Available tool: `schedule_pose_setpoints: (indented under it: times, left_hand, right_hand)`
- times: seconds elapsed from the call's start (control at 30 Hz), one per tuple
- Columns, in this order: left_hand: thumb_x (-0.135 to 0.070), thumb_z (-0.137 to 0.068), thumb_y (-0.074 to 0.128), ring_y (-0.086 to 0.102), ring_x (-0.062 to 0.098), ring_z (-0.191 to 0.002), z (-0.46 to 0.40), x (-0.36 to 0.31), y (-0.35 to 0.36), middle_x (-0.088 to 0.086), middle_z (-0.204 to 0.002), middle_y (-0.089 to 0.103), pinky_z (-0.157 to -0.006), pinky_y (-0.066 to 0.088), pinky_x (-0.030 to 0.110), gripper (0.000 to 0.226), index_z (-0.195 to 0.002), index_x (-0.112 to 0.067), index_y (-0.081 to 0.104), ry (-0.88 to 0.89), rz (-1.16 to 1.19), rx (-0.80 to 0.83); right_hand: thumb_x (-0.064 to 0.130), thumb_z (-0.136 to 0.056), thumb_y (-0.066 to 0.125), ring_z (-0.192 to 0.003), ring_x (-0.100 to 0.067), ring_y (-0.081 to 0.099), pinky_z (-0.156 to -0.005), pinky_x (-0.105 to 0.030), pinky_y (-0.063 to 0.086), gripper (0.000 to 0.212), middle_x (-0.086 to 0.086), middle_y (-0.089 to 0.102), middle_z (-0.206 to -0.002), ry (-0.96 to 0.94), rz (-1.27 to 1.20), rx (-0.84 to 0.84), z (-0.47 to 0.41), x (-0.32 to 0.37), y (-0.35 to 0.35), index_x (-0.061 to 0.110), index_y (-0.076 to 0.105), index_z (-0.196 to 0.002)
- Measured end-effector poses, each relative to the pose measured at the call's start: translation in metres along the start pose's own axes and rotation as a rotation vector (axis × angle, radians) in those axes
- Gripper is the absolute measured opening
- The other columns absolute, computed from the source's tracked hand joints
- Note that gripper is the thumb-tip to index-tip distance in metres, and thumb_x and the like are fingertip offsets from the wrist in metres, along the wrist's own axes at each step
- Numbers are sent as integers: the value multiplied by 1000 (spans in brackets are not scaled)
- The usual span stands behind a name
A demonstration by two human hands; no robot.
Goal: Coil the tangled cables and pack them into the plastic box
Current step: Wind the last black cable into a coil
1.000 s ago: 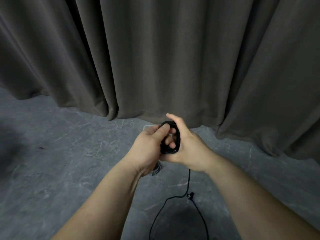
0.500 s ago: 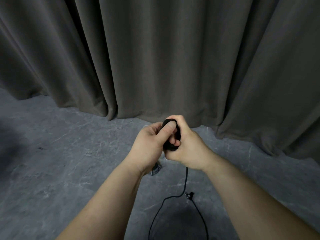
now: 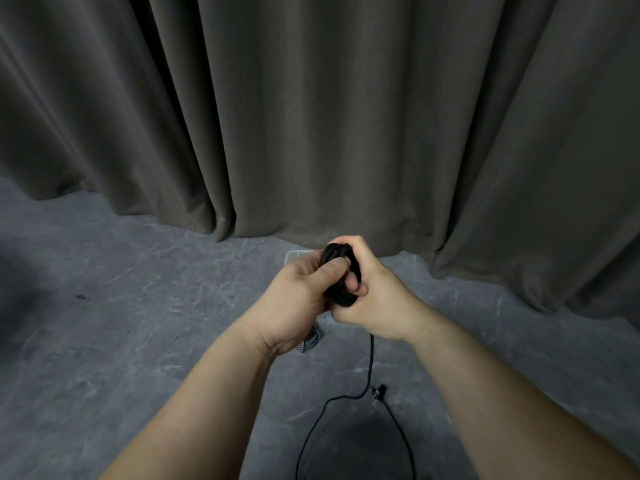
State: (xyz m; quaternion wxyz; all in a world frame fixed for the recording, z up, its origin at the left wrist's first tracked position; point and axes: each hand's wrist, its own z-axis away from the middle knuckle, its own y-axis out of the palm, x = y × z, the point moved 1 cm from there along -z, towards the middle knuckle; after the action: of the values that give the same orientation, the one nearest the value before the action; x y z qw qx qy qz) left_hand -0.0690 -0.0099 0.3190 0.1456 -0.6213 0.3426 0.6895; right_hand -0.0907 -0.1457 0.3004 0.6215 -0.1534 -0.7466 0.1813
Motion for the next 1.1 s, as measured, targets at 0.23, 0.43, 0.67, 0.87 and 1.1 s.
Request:
schedule_pose_setpoints:
  times: [0.23,0.43,0.67,0.87,1.1]
  left_hand:
    - [-22,-83,51,52,12,-62,-1,-1,3,0,-59,52,-65,45,23,15,-80,-8,47,28,-6,-27]
    - [-13,-101,42,46,12,-58,-2,-1,4,-3,-56,43,-58,42,21,23,-77,-11,43,6,-71,-125]
    - [-14,-101,42,40,13,-52,-6,-6,-3,-3,-52,37,-60,38,26,28,-73,-14,43,41,62,-373]
    - [-23,-100,45,44,7,-44,-8,-18,-41,-6,-50,39,-60,35,26,20,-81,-19,46,100,293,-786]
    - [-22,-99,47,44,14,-58,-9,-7,-40,-11,-49,45,-63,37,30,28,-71,-18,44,132,-132,-816]
  right_hand:
    - [4,-65,75,-65,-1,53,-65,-23,49,72,15,53,-68,33,4,-2,-1,3,-1,45,40,-113]
    - [9,-65,73,-76,-18,64,-71,-42,55,71,-2,63,-78,27,87,-23,1,9,2,56,36,-106]
    - [22,-70,77,-76,3,60,-71,-17,50,90,10,63,-103,114,86,11,0,-2,-3,47,24,-138]
    - [8,-82,61,-60,-14,59,-60,-24,45,21,4,60,-63,274,247,-223,-2,-20,-18,26,50,-80]
    - [25,-86,60,-77,-14,61,-71,-27,46,8,10,65,-78,118,579,-102,-1,6,-6,27,65,-81]
